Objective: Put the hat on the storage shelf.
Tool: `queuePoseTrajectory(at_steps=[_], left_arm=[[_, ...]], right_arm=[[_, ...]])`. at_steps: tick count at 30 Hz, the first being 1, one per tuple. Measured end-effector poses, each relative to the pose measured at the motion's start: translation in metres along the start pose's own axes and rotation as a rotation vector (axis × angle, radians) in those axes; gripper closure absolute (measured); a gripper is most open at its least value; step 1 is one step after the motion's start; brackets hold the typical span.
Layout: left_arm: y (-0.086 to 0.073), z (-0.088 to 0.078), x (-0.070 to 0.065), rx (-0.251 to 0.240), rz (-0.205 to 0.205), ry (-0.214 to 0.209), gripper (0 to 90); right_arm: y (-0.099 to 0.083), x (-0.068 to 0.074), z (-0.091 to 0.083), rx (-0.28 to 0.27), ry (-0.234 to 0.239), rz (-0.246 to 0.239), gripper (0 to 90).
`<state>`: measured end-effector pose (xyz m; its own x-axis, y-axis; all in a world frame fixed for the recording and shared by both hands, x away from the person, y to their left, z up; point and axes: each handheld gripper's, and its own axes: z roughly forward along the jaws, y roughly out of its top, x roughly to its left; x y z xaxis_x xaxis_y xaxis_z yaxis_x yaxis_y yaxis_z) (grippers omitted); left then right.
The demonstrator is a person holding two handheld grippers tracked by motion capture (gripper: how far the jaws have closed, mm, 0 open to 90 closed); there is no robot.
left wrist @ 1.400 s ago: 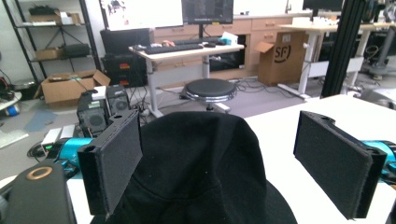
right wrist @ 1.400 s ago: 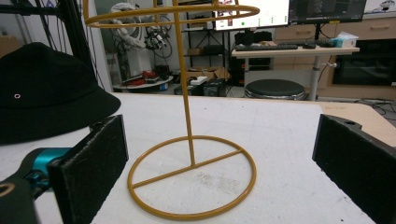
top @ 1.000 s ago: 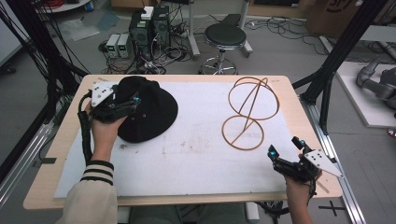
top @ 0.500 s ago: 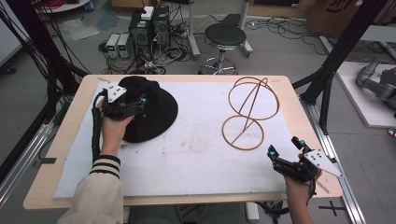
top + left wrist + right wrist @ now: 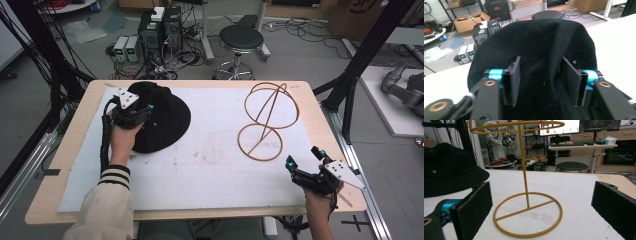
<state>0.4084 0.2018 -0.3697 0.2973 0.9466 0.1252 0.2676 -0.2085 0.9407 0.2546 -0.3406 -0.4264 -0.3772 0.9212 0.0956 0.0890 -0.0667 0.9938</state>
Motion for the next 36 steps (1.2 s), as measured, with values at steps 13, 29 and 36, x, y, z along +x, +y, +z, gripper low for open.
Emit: queuePoseTrajectory(at_steps=[13,29,36], left_arm=[[0.001,-0.004,0.002,0.012,-0.047,-0.052,85.2],[0.014,-0.028,0.016,-0.132,-0.124,-0.058,85.7],[0.030,-0.040,0.017,-0.193,-0.128,-0.059,85.8]], right_arm=[[0.000,0.000,0.000,0.000,0.000,0.000,3.0],[0.000,0.001,0.001,0.001,0.006,-0.004,3.0],[0.000,0.002,0.001,-0.001,0.007,-0.003,3.0]])
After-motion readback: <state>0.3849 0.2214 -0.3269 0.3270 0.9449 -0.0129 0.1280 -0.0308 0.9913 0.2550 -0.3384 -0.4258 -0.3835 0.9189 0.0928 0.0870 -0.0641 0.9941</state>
